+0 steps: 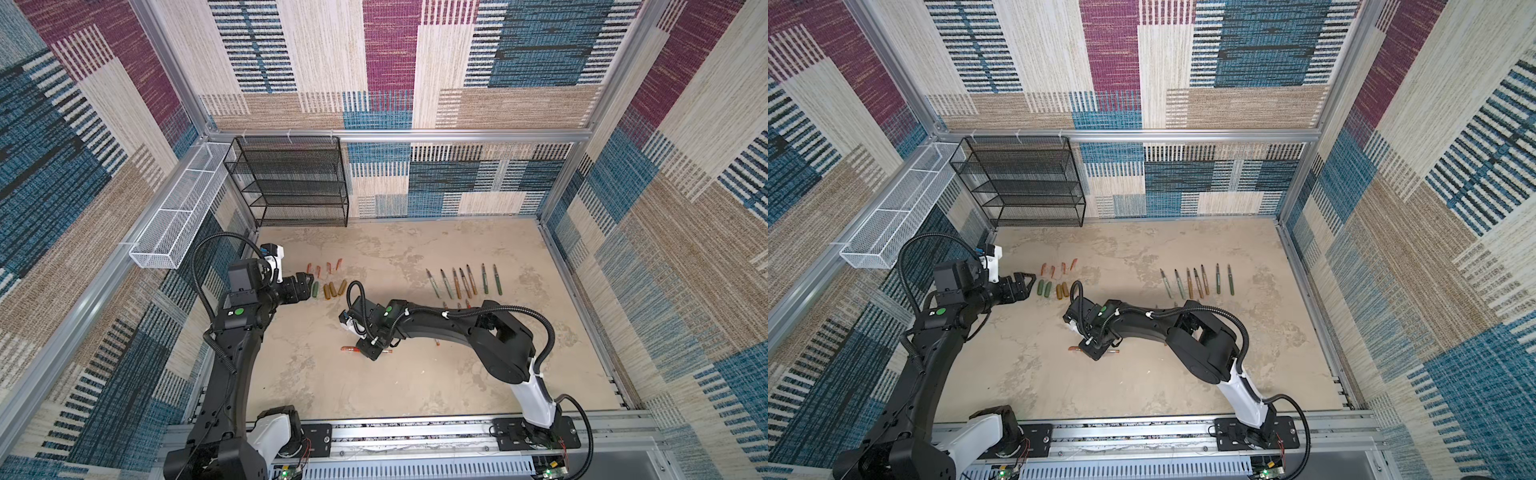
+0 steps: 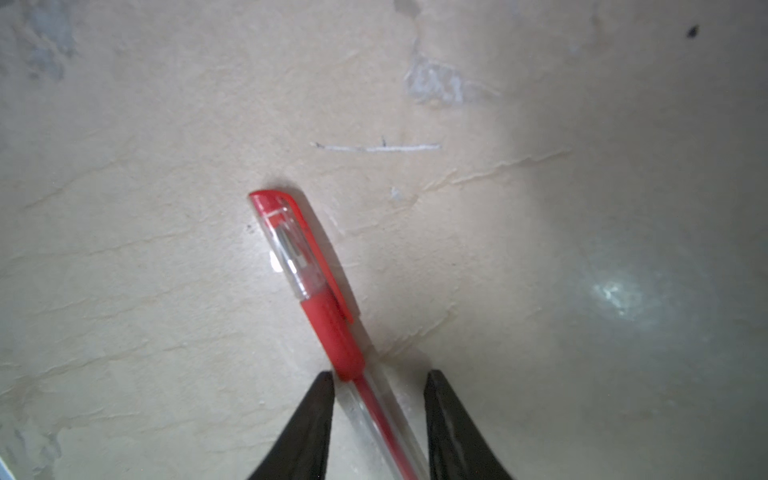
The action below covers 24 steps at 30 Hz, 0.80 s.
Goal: Open the pen caps
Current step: 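Move the right gripper to the last loose red gel pen and grasp it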
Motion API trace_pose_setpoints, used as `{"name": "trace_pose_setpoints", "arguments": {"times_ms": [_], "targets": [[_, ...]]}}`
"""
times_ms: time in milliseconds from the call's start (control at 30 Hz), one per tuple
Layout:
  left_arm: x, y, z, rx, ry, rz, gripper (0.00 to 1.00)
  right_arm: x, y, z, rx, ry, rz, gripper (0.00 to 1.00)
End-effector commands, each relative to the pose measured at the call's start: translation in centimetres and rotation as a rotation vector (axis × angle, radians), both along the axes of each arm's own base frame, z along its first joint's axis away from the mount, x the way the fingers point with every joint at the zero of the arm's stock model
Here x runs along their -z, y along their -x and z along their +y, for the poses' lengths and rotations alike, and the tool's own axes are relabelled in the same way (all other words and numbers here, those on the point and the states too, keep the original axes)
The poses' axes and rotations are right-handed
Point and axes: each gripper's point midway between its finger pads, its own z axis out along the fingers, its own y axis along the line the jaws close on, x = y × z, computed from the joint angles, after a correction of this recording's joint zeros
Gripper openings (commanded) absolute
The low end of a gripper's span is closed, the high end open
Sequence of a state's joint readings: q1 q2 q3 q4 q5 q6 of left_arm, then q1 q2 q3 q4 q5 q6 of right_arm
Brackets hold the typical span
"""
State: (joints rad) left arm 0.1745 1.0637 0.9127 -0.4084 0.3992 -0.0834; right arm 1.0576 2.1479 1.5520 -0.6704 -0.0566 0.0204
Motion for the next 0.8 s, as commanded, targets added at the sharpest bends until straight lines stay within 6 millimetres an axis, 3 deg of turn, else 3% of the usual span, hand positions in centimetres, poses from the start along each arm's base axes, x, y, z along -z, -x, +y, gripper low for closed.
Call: {"name": "trace_pose_setpoints", "arguments": {"times_ms": [0,233,400,767], "targets": [[-0.4,-0.2,0.1,-0.014,0.018,-0.009,0.88,2.9,1.4,-5.0,0.015,0.223,0.049,0.34],[-0.4,-0.3,0.1,-0.013,0.025,-0.009,0.88,2.1,0.8,-5.7,0.064,0.190,0.042,0.14],[-0.4,-0.2,-0.5,0.016,0.042,-0.019,0.88,0.5,0.0,-5.0,0.128,0.067,0.066,0.11],[-2.4,0.1,-4.9,0.186,0.304,-0.047,0.84,-9.4,-4.1,-2.1,0.343,-0.387,-0.068,0.11]]}}
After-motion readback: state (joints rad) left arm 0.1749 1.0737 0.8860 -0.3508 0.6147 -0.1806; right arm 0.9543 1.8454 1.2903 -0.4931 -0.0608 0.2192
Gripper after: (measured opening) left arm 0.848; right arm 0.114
